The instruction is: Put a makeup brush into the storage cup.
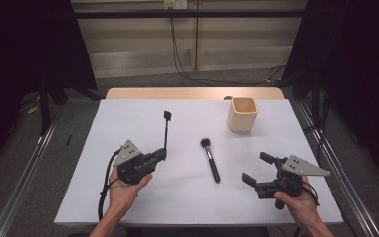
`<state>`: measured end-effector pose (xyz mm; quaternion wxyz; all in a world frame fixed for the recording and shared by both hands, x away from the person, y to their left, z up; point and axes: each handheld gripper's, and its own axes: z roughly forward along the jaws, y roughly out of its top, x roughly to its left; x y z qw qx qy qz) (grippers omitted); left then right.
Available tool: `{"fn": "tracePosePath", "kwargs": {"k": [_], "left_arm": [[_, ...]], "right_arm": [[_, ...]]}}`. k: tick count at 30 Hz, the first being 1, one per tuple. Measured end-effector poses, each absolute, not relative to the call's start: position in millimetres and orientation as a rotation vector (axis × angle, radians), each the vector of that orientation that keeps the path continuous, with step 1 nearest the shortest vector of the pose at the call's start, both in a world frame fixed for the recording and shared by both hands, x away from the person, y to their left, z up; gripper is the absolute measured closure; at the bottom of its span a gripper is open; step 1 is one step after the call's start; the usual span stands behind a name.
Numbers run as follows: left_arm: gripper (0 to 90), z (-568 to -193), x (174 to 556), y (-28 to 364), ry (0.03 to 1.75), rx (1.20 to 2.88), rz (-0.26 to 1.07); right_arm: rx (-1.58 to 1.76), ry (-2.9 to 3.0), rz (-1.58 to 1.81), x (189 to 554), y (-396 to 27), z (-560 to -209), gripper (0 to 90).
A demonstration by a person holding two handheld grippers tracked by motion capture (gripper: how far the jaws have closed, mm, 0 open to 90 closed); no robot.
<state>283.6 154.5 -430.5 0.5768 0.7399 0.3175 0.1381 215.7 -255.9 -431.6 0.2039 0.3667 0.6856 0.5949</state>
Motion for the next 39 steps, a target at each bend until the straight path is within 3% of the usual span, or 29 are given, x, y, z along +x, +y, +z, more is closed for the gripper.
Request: {"fn": "tracePosePath", "kwargs": {"k": [28,39], "left_arm": [[86.2,-426,277,104,0.623,1.776,0.252],[86.2,-427,286,80,0.591,1.791,0.236]], "right_arm": [[0.852,1.987,1.778,264,-192,-400,0.9],[0.879,1.99,1.787,279,-179,-395,9.0]]}}
